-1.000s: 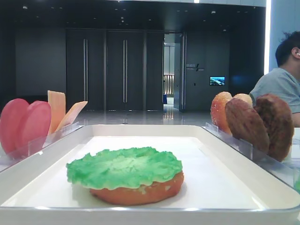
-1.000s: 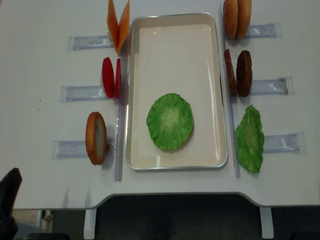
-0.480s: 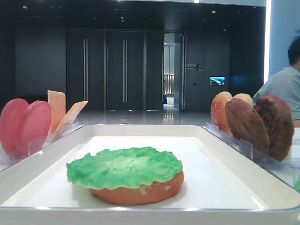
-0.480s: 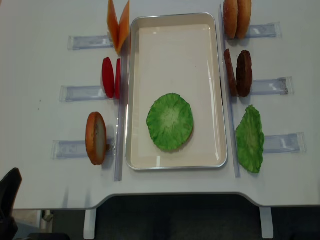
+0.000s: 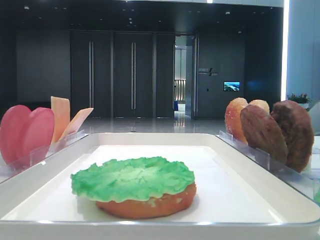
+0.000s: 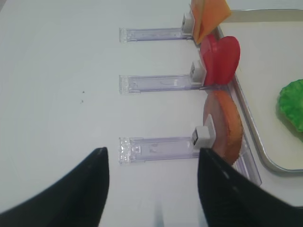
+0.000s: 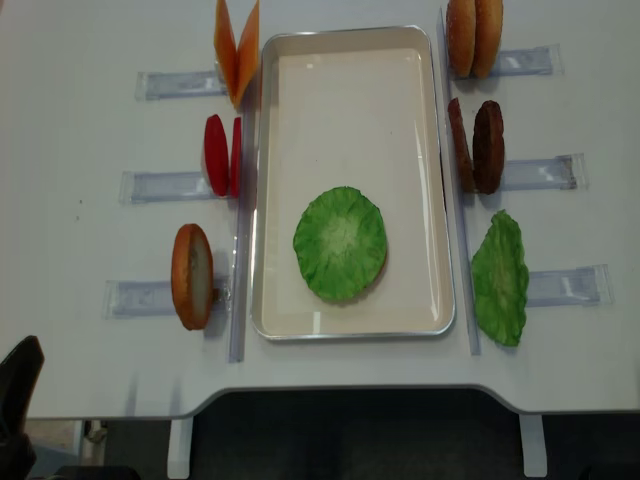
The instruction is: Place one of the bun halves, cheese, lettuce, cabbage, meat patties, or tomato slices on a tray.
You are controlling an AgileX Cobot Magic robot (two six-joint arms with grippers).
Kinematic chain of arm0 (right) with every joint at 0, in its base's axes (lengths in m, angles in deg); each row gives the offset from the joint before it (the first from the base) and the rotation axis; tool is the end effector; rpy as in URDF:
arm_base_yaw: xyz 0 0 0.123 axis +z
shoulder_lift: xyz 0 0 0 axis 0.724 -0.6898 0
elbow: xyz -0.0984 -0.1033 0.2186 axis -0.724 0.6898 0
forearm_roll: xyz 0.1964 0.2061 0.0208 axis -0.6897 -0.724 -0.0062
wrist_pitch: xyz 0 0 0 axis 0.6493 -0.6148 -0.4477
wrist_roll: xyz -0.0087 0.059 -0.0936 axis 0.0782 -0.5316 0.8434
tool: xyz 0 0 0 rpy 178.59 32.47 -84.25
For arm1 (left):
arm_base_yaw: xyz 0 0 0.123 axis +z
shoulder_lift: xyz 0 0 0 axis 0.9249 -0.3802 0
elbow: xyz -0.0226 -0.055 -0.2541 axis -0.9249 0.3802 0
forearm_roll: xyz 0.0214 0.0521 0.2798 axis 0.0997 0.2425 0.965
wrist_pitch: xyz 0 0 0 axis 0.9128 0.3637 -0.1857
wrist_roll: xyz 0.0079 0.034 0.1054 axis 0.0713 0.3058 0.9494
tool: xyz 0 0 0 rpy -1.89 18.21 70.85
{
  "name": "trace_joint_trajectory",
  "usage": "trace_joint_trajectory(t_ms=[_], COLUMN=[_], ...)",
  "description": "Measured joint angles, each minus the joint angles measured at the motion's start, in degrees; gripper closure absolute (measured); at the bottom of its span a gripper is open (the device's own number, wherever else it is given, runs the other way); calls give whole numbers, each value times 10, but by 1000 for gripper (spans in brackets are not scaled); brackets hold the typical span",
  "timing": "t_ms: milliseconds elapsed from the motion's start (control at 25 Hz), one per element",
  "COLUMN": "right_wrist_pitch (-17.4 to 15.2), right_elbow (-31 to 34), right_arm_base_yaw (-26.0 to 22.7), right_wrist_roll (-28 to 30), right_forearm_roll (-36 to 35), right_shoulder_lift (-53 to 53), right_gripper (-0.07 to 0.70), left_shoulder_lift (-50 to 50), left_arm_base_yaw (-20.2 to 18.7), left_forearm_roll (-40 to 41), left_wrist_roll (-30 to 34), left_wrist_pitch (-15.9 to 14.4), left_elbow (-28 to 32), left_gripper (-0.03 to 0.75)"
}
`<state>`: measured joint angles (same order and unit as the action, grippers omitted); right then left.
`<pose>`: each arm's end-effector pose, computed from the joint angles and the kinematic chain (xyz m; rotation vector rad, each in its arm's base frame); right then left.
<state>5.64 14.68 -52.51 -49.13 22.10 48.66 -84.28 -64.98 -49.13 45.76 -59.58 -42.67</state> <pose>0.0615 0.0013 0.2797 0.0109 2.1095 -0.0222 0.0649 -0.0040 0.2725 0.0254 2.1003 -0.0174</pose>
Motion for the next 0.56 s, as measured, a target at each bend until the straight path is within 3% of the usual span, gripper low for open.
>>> trace_joint_trajectory(t_ms=[560], right_wrist_pitch=[0], right_elbow=[0], right_arm_base_yaw=[1], right_wrist_roll=[0], right_forearm_roll=[0], right_shoulder_lift=[0], right_gripper=[144], left_shoulder_lift=[0], left_arm_base_yaw=[0], left_forearm_roll=[0], left_wrist_roll=[0], left_wrist_pitch=[0], left_elbow=[0], left_gripper=[263])
